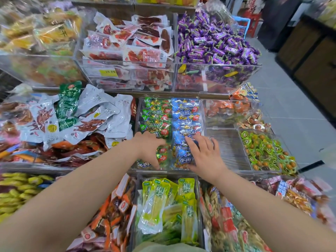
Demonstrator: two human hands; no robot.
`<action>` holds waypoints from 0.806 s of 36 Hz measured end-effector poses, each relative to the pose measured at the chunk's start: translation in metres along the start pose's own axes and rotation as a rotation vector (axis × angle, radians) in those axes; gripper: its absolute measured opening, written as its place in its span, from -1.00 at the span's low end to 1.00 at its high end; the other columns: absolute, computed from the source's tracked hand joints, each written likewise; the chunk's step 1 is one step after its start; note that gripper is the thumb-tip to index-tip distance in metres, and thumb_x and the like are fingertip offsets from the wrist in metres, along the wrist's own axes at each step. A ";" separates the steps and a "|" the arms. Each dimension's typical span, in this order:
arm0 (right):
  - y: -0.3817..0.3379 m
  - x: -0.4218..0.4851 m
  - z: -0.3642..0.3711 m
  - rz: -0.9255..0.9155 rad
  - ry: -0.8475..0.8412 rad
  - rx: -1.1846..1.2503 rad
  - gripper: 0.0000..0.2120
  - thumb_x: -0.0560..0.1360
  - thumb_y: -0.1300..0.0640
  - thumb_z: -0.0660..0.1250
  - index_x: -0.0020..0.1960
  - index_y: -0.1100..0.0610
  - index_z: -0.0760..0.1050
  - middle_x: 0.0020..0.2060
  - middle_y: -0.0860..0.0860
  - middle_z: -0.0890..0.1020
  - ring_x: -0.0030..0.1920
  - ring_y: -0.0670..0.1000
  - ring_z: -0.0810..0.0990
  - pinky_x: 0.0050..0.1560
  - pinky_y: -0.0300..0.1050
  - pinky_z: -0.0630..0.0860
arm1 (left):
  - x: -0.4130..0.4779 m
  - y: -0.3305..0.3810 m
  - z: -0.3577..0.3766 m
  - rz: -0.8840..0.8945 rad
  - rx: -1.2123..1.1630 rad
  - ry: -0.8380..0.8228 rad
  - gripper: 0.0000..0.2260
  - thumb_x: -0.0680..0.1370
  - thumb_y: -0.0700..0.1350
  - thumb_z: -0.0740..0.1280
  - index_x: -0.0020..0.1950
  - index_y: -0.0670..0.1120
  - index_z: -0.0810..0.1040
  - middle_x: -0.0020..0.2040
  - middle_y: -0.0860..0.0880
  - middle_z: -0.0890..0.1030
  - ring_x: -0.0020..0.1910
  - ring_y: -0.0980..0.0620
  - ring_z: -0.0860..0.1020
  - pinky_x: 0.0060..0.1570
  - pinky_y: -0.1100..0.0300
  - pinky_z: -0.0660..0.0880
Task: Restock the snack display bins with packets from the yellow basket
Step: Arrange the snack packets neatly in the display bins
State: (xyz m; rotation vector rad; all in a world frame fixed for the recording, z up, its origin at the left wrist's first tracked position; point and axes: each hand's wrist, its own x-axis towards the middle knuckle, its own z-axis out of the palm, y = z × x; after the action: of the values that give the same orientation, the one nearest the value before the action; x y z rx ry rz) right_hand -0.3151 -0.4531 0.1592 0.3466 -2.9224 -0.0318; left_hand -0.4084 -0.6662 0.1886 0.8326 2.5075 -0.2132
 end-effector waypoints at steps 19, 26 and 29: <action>0.009 0.038 0.014 0.027 -0.378 -0.038 0.22 0.25 -0.37 0.40 0.50 0.00 -0.40 0.53 0.01 -0.18 0.52 0.10 -0.24 0.44 0.25 -0.14 | 0.016 -0.005 0.007 -0.142 0.190 0.123 0.01 0.10 0.47 0.45 0.31 -0.07 0.17 0.16 -0.06 0.28 0.17 -0.08 0.30 0.23 -0.01 0.28; 0.010 0.036 0.008 -0.005 -0.468 -0.054 0.19 0.28 -0.42 0.33 0.48 0.01 -0.44 0.52 0.02 -0.25 0.50 0.10 -0.30 0.37 0.40 -0.22 | 0.011 -0.010 0.005 -0.101 0.043 0.237 0.06 0.12 0.60 0.25 0.40 -0.05 0.17 0.37 -0.12 0.19 0.38 -0.17 0.17 0.37 -0.08 0.14; 0.013 0.026 0.005 -0.038 -0.440 -0.023 0.07 0.36 -0.44 0.21 0.51 0.01 -0.38 0.52 0.04 -0.28 0.50 0.11 -0.34 0.38 0.34 -0.28 | 0.004 -0.002 -0.006 0.009 -0.269 0.467 -0.13 0.35 0.43 0.30 0.50 -0.02 0.16 0.53 -0.08 0.05 0.53 -0.16 0.00 0.47 -0.09 -0.04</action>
State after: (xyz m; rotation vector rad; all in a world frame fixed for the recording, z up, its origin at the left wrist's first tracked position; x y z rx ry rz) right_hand -0.3439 -0.4469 0.1604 0.4397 -3.3444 -0.1663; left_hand -0.4143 -0.6636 0.1914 0.8557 2.8687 0.3571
